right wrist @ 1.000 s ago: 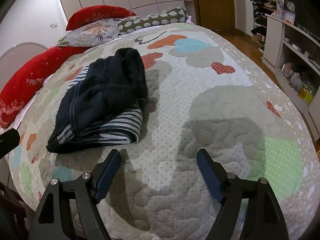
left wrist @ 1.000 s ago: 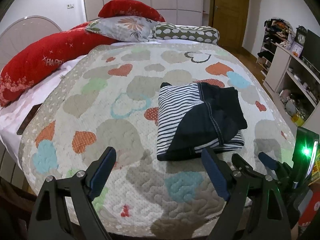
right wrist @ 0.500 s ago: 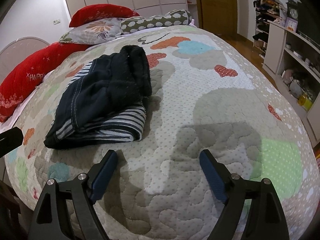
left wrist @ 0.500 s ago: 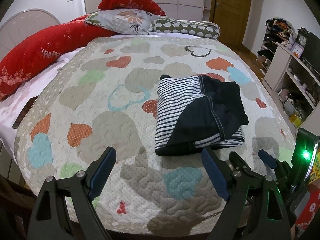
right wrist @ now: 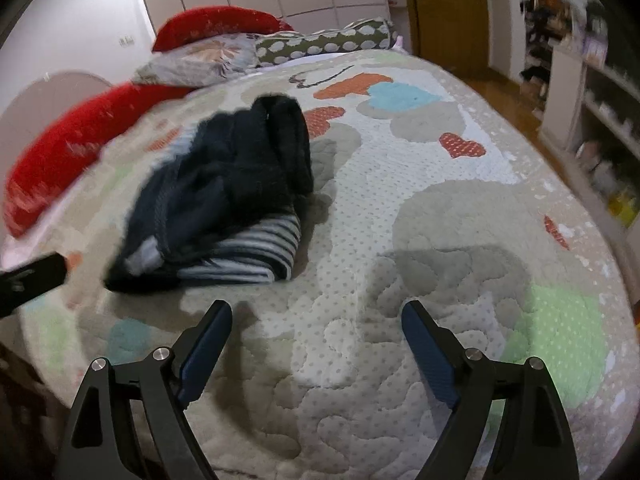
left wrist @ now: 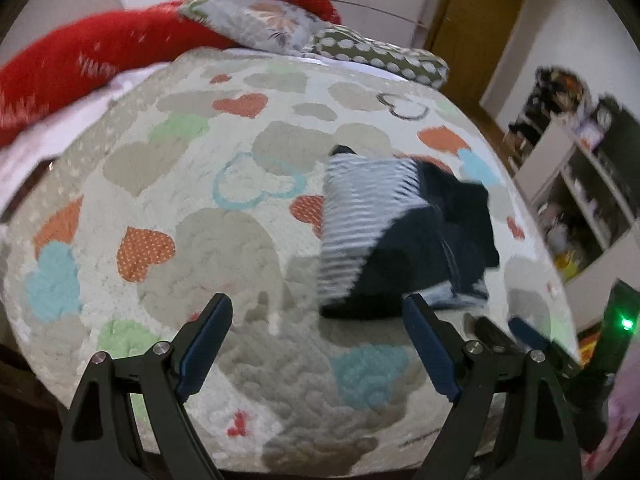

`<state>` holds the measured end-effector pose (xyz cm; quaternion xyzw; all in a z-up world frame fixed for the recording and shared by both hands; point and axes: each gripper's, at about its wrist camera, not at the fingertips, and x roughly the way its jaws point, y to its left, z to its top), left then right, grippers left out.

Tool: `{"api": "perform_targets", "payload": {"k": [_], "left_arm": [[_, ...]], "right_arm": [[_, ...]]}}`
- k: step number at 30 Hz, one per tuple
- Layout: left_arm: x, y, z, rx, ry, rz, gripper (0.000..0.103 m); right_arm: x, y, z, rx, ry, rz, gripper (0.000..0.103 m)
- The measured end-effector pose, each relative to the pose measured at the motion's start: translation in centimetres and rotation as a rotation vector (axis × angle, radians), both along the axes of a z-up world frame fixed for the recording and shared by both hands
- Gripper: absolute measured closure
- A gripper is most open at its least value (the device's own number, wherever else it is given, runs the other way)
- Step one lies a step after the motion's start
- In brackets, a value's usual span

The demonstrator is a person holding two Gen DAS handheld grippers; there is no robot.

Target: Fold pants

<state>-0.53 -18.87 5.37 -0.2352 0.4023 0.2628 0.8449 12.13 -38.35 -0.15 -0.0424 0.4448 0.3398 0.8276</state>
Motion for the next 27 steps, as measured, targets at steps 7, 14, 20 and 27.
{"api": "perform_targets", "payload": {"k": [7,14,20,27], "left_arm": [[2.6,5.4,-2.7,-0.244,-0.025,-0.002,0.017],[7.1,6.6,-3.9,-0.317,-0.037,-0.071,0.017],[9.8,7.3,-5.2,-0.337,-0.036,-0.087,0.017],[11.5,6.2,-5.7,-0.304,-0.017,-0.158,0.005]], "right_arm": [[4.8,-0.6,1.1,0.253,0.242,0.022,0.013],[8.8,3.4,0.2,0.315,0.372,0.063,0.018],[10.5,6.0,-1.4,0.330,0.426,0.081,0.020],[10.9,7.8,-1.9,0.319,0.415,0.101,0.035]]}}
